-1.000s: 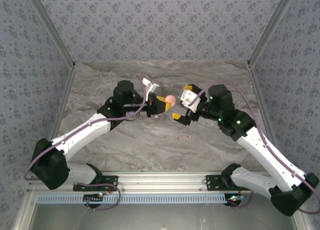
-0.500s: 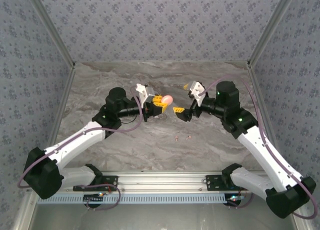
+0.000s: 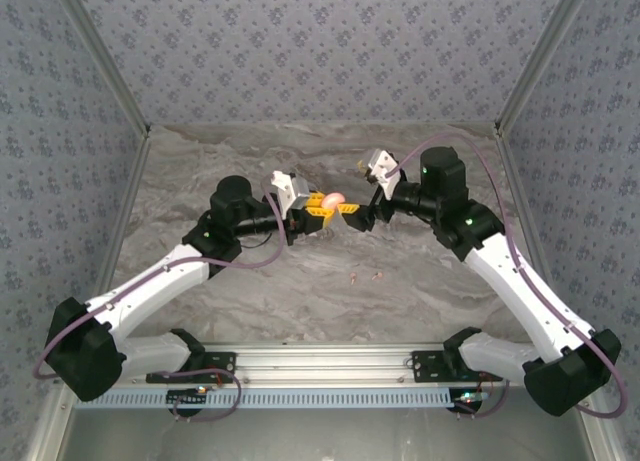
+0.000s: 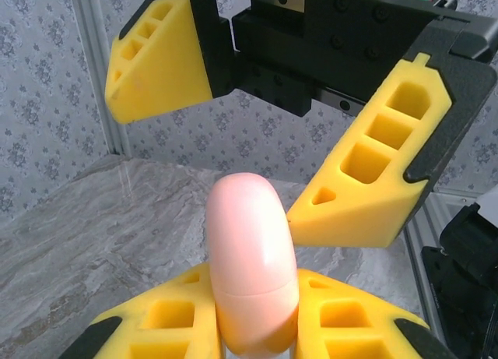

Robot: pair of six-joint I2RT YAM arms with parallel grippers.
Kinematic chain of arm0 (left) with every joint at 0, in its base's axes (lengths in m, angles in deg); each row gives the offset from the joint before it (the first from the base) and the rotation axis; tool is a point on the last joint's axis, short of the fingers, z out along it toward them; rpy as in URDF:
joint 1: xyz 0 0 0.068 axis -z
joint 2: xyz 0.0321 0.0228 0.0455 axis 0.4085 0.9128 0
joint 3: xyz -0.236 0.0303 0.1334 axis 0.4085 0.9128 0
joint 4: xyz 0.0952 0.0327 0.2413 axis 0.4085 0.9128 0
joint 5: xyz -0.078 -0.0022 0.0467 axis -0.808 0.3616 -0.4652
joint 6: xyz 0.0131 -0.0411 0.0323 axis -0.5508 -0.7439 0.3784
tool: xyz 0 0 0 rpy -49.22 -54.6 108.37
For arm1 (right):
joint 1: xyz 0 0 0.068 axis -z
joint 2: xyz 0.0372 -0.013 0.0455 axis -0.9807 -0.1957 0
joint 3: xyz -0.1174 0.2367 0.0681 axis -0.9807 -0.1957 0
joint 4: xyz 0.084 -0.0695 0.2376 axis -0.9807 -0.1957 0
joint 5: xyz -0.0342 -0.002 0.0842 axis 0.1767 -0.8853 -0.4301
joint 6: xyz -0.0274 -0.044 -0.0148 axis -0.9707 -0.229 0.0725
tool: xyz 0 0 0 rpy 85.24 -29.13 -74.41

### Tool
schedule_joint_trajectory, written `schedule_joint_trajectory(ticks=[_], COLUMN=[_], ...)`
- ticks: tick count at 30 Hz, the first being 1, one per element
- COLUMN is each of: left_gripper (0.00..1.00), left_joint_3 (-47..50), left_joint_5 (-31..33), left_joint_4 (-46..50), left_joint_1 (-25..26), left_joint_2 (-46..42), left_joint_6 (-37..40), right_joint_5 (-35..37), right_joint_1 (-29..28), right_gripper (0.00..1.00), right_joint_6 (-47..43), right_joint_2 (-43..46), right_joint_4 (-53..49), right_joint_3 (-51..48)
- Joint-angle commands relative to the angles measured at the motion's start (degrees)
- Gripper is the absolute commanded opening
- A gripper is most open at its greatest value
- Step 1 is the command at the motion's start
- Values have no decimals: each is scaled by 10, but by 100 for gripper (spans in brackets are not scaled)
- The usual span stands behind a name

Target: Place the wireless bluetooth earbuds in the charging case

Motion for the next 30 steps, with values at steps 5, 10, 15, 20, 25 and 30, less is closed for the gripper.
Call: schedule_joint_trajectory(ticks=[5,10,15,20,25,30], left_gripper=[0,0,0,0,0,0], left_joint_3=[-24,-27,-28,-29,-30,-30], left_joint_5=[-10,-9,-2,0,-1,-2], left_joint_4=[10,15,16,15,14,15], left_joint_1=[6,7,7,7,7,8], left_joint_2=[-5,0,0,0,-2,-3], left_joint_6=[24,25,25,22,19,18], right_joint_5=[14,5,-10,-54,-42,-14], right_joint_1=[5,12,16,12,-5,-13], right_gripper=[100,100,100,100,100,100], right_joint_6=[-21,-27,-33,-61,-81,-80], right_joint_2=[-13,-19,-6,-3,-17,-34], right_joint_4=[-19,-31,-47,-83,-99,-92], right_joint_3=[62,77,72,64,57,65])
